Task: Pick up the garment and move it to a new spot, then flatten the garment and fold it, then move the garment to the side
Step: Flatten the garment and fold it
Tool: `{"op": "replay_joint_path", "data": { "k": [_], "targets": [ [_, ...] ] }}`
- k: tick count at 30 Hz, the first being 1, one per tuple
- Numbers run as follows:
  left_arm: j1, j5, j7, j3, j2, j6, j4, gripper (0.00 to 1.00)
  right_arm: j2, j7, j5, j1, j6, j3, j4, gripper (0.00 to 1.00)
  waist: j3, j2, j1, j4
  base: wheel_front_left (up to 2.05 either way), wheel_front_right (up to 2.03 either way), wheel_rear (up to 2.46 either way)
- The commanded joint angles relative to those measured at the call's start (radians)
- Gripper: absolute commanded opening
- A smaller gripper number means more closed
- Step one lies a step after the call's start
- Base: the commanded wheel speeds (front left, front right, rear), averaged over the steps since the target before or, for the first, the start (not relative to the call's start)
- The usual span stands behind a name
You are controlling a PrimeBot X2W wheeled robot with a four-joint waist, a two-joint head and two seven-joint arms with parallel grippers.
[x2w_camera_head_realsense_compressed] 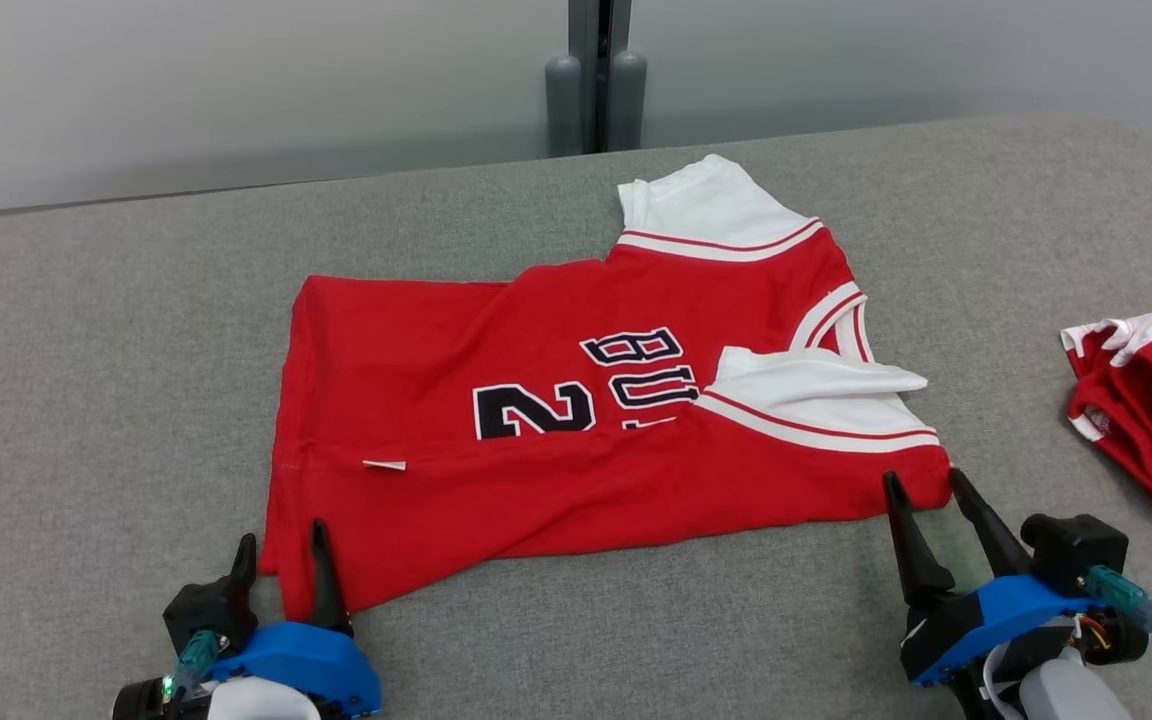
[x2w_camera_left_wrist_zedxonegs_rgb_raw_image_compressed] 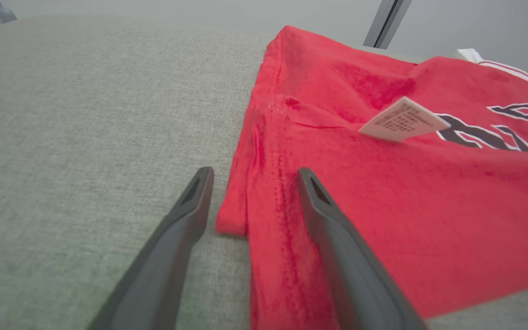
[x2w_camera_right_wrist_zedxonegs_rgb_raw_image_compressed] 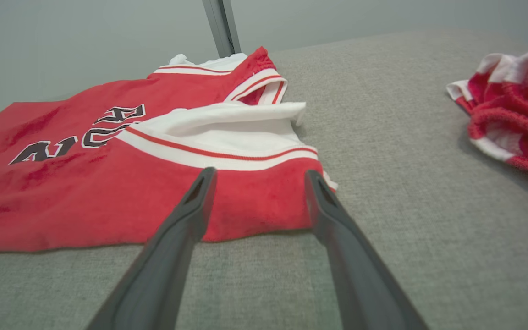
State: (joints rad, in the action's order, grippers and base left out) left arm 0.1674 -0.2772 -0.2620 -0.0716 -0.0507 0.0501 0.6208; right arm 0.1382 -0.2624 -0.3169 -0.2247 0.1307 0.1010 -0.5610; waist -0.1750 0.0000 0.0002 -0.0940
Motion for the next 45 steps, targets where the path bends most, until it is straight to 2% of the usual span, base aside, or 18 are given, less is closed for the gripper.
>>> {"op": "replay_joint_path", "data": {
  "k": [1, 6, 7, 8, 9, 10, 19, 21, 22, 28, 34, 41, 42, 43, 45],
  "targets": [
    [0.015, 0.006, -0.004, -0.004, 0.000, 0.001, 0.012, 1.00, 0.008, -0.003, -0.008, -0.015, 0.000, -0.007, 0.003, 1.00, -0.017, 0.0000, -0.0002, 0.007, 0.00, 0.00, 0.00],
    [0.028, -0.013, 0.001, -0.050, 0.000, -0.027, 0.069, 1.00, 0.008, -0.003, -0.002, -0.034, 0.000, -0.052, -0.020, 1.00, -0.034, 0.0000, -0.0002, 0.006, 0.00, 0.00, 0.00],
    [0.028, -0.023, 0.003, -0.063, 0.003, -0.031, 0.080, 0.58, 0.005, -0.003, 0.002, -0.038, 0.000, -0.062, -0.027, 1.00, -0.036, 0.0000, -0.0002, 0.006, 0.00, 0.00, 0.00],
    [0.027, -0.029, 0.003, -0.074, 0.005, -0.035, 0.090, 0.44, 0.001, -0.003, 0.004, -0.041, 0.000, -0.071, -0.034, 1.00, -0.038, 0.0000, -0.0002, 0.007, 0.00, 0.00, 0.00],
    [0.026, -0.035, 0.004, -0.084, 0.005, -0.036, 0.094, 0.02, -0.003, -0.003, 0.004, -0.044, 0.000, -0.079, -0.042, 1.00, -0.041, 0.0000, -0.0002, 0.007, 0.00, 0.00, 0.00],
    [0.023, -0.047, 0.004, -0.096, 0.005, -0.042, 0.100, 0.00, -0.007, -0.003, 0.007, -0.048, 0.000, -0.088, -0.049, 1.00, -0.043, 0.0000, -0.0002, 0.007, 0.00, 0.00, 0.00],
    [0.032, -0.118, 0.009, -0.178, 0.006, -0.040, 0.116, 0.00, -0.038, -0.002, -0.033, -0.096, 0.000, -0.117, -0.153, 0.99, -0.074, 0.0000, -0.0002, 0.035, 0.00, 0.00, 0.00],
    [0.038, -0.124, 0.010, -0.184, 0.006, -0.038, 0.114, 0.00, -0.047, 0.000, -0.047, -0.099, 0.000, -0.109, -0.180, 0.27, -0.077, 0.0000, -0.0002, 0.039, 0.00, 0.00, 0.00],
    [0.040, -0.126, 0.010, -0.185, 0.006, -0.037, 0.110, 0.00, -0.050, 0.001, -0.054, -0.102, 0.000, -0.103, -0.189, 0.00, -0.077, 0.0000, -0.0002, 0.042, 0.00, 0.00, 0.00],
    [0.033, -0.120, -0.001, -0.135, 0.001, -0.032, 0.037, 0.00, -0.025, -0.001, -0.072, -0.074, 0.000, -0.129, -0.162, 0.00, -0.032, 0.0000, -0.0002, 0.048, 0.00, 0.00, 0.00],
    [-0.045, -0.104, -0.002, -0.092, -0.003, -0.057, -0.017, 0.00, -0.011, -0.002, -0.093, 0.027, -0.001, -0.169, -0.110, 0.00, 0.081, 0.0000, -0.0002, 0.059, 0.00, 0.00, 0.00],
    [-0.138, -0.132, -0.003, -0.122, -0.003, -0.079, 0.020, 0.00, -0.016, -0.002, -0.116, 0.149, -0.001, -0.152, -0.086, 0.01, 0.152, 0.0000, -0.0002, 0.073, 0.00, 0.00, 0.00],
    [-0.143, -0.149, -0.003, -0.128, -0.003, -0.086, 0.022, 0.35, -0.017, -0.002, -0.122, 0.154, -0.001, -0.141, -0.094, 0.43, 0.150, 0.0000, -0.0002, 0.074, 0.00, 0.00, 0.00],
    [-0.148, -0.169, -0.003, -0.140, -0.003, -0.092, 0.034, 1.00, -0.013, -0.002, -0.123, 0.152, -0.001, -0.137, -0.094, 1.00, 0.146, 0.0000, -0.0002, 0.074, 0.00, 0.00, 0.00],
    [-0.123, -0.167, -0.003, -0.151, -0.002, -0.082, 0.016, 1.00, -0.006, -0.002, -0.116, 0.136, 0.000, -0.126, -0.092, 1.00, 0.130, 0.0000, -0.0002, 0.074, 0.00, 0.00, 0.00]
  ]
}}
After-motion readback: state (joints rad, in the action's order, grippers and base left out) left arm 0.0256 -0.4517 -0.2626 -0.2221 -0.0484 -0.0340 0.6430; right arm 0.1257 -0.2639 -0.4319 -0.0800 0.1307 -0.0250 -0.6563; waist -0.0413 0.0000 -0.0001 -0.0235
